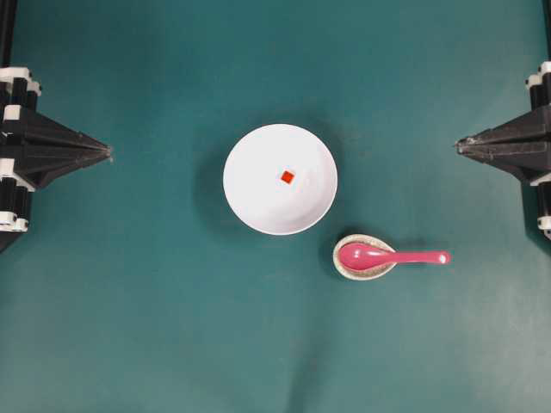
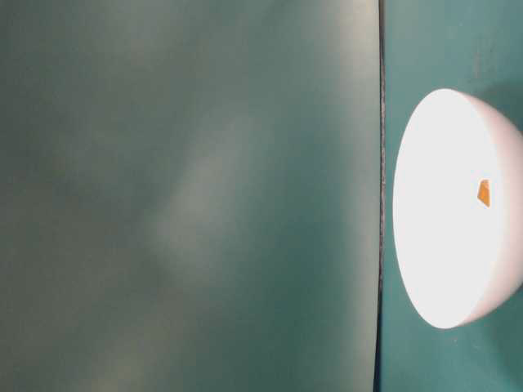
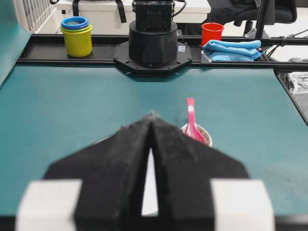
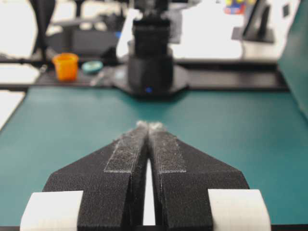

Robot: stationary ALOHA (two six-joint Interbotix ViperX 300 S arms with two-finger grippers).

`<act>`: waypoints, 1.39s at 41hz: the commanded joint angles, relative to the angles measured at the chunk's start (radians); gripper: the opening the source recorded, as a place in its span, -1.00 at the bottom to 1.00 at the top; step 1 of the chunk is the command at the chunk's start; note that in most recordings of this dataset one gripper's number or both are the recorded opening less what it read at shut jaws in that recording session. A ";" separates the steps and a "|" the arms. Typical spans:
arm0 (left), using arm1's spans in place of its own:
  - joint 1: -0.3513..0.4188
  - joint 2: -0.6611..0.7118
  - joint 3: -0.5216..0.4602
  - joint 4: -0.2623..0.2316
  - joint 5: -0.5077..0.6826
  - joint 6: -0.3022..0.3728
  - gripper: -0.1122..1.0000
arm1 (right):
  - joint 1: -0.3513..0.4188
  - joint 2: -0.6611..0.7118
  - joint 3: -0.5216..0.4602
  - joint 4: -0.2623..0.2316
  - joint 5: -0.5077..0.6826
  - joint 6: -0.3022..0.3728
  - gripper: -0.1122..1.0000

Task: Grip the spoon and scoop the red block from the bowl with right arm.
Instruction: 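Move the right gripper toward the pink spoon's handle on the spoon rest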

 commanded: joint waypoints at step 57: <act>-0.003 -0.003 -0.044 0.012 0.121 -0.028 -0.80 | 0.591 0.695 0.242 0.670 -0.752 0.091 -0.16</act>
